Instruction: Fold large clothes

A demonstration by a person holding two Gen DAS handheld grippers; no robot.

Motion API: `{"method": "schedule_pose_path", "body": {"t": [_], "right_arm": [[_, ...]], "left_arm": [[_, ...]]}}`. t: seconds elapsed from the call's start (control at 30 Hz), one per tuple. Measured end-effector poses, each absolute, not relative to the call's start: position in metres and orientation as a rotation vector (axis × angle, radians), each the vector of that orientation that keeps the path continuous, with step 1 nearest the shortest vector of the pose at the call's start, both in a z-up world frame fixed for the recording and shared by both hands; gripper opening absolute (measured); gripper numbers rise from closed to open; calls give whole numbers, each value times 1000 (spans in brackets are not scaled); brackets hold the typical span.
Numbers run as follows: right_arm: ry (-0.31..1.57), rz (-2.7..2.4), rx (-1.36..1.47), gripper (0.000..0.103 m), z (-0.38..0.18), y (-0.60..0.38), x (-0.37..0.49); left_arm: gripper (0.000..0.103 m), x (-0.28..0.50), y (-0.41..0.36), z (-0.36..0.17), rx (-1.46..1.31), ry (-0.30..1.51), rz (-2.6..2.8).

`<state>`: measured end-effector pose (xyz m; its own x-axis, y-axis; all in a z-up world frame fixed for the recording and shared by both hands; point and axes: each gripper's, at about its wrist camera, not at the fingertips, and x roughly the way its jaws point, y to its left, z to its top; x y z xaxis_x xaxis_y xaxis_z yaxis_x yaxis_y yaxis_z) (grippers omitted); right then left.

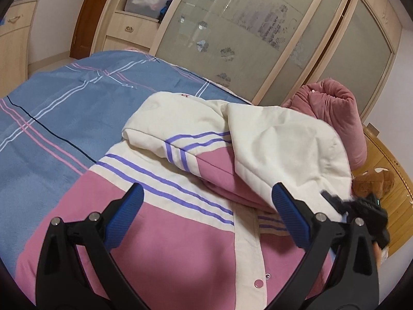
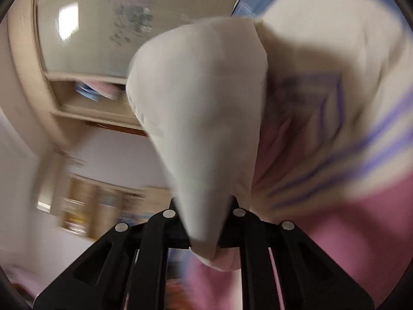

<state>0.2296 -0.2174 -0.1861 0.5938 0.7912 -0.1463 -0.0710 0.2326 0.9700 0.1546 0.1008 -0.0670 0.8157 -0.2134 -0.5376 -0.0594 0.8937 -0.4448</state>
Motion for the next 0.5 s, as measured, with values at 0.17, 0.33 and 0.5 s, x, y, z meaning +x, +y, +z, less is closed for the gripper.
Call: {"method": "schedule_pose_path", "body": {"t": [0.17,0.33,0.5], "right_arm": [[831,421,968,21,-212,-212,193],[690,271,610,69,-166,-218,140],[565,204,504,73,-133,-238,118]], "left_arm": [[101,155,95,-68,-452,638,-102],[101,161,76,-64,-400,634,-120],[101,177,43,-58,-388,651,-181]]}}
